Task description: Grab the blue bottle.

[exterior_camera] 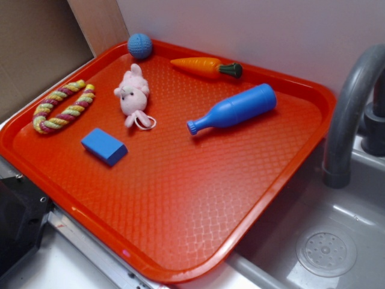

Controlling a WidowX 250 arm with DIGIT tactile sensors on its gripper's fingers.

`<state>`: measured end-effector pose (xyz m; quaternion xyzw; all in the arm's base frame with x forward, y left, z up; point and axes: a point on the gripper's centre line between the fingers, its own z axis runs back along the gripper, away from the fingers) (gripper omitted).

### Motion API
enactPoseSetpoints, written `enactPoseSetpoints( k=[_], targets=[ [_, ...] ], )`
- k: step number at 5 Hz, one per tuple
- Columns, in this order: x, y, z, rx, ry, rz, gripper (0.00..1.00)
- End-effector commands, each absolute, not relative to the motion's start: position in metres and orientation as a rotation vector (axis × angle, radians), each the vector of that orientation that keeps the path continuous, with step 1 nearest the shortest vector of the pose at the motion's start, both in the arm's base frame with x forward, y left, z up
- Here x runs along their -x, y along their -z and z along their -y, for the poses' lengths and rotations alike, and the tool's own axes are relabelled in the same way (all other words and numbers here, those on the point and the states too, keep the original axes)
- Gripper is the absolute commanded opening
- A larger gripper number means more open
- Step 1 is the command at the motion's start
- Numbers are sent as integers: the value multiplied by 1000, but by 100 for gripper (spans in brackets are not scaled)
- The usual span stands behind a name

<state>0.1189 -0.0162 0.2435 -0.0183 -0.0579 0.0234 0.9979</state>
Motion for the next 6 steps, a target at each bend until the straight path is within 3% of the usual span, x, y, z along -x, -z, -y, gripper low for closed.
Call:
enactPoseSetpoints(
  k=[1,3,4,5,6],
  targets=[
    [-119,-243,16,37,-47,116,100],
    [-181,-214,51,106,123,228,100],
    [-214,-205,63,154,152,325,100],
    [-260,-178,93,106,194,324,100],
    [-291,-147,115,81,247,311,100]
  ],
)
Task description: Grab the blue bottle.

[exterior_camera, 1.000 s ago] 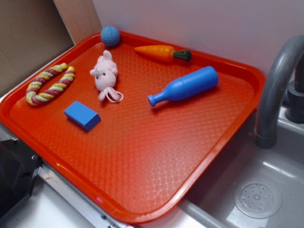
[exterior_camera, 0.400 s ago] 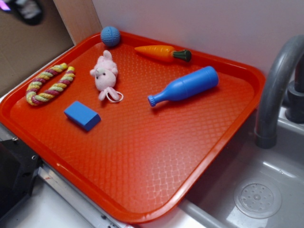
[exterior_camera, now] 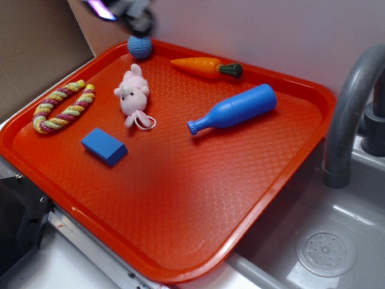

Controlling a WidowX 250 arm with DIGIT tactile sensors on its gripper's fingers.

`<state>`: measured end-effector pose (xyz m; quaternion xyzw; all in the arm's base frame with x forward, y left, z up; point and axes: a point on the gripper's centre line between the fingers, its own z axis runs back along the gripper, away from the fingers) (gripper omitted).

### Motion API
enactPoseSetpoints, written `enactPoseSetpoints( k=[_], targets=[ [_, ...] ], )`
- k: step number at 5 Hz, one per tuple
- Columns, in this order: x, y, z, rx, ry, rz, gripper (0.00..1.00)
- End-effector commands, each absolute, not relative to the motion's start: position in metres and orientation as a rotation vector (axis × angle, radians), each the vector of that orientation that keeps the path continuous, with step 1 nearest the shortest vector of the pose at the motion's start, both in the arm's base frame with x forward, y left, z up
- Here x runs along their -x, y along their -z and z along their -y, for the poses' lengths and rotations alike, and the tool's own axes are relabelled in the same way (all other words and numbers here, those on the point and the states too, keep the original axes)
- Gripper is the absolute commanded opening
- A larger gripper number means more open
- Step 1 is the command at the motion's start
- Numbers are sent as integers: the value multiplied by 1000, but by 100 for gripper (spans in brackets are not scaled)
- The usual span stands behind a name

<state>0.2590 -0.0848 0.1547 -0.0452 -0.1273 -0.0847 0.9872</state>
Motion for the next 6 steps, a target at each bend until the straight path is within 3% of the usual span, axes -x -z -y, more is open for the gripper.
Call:
enactPoseSetpoints(
  k=[1,3,5,6],
  targets=[
    [-306,-126,128,90,278,309,100],
    [-316,-62,135,43,323,184,100],
    [-314,-29,134,-18,348,116,100],
    [-312,-27,136,-17,361,110,0]
  ],
)
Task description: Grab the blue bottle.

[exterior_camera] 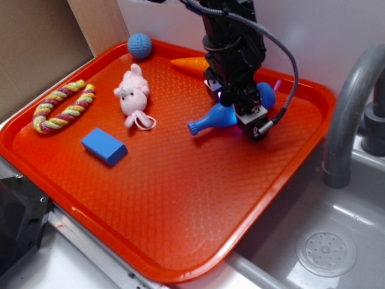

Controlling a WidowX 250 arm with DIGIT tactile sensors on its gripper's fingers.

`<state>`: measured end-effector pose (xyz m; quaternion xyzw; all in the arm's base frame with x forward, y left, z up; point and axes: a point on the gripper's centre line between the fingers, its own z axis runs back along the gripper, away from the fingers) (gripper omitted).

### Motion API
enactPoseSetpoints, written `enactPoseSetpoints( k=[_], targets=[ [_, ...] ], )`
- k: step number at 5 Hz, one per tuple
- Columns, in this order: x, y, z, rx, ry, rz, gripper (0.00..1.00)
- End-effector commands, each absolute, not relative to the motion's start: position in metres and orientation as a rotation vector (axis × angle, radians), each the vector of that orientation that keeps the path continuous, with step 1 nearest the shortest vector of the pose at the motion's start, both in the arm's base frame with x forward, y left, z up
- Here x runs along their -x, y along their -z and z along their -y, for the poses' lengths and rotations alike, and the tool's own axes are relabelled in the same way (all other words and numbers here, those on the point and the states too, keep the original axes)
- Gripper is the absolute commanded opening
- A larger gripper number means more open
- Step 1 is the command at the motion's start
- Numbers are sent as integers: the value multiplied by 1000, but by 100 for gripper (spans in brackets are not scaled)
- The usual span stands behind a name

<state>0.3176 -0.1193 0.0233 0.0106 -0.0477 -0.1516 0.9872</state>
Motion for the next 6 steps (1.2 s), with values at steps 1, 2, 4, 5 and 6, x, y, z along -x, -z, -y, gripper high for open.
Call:
enactPoseSetpoints(
  k=[1,2,4,5,6],
  targets=[
    [-309,-31,134,-15,360,118,0],
    [-307,-43,126,-50,343,122,0],
    [-292,-133,74,-72,58,97,0],
    [-272,-167,58,-51,-30,125,0],
    [-241,-199,48,-22,-118,165,0]
  ],
)
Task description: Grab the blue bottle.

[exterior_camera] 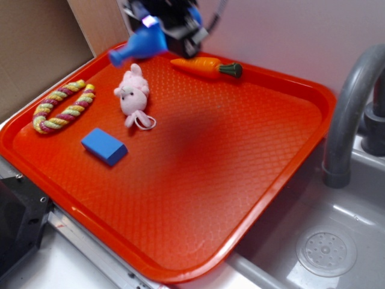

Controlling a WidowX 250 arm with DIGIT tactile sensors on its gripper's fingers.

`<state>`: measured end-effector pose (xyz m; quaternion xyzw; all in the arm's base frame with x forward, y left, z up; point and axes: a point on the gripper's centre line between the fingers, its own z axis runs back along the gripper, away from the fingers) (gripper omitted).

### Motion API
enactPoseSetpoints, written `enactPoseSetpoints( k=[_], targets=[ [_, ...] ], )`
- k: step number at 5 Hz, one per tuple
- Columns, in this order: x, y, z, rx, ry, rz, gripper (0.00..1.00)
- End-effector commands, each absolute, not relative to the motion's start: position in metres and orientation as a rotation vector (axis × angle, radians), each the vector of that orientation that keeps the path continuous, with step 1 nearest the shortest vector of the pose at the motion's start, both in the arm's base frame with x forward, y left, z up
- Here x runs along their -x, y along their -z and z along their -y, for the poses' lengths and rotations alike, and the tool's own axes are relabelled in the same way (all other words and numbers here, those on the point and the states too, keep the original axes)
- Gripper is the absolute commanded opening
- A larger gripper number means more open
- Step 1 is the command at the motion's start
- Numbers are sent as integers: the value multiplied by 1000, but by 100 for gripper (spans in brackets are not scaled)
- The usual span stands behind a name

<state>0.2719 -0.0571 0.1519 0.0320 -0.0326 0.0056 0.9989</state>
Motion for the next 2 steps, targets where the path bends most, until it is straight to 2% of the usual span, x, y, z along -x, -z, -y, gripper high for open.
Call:
enactPoseSetpoints(
  k=[1,2],
  targets=[
    [-227,-216,48,-2,-132,198,0],
    [-218,-217,43,57,-101,227,0]
  ],
)
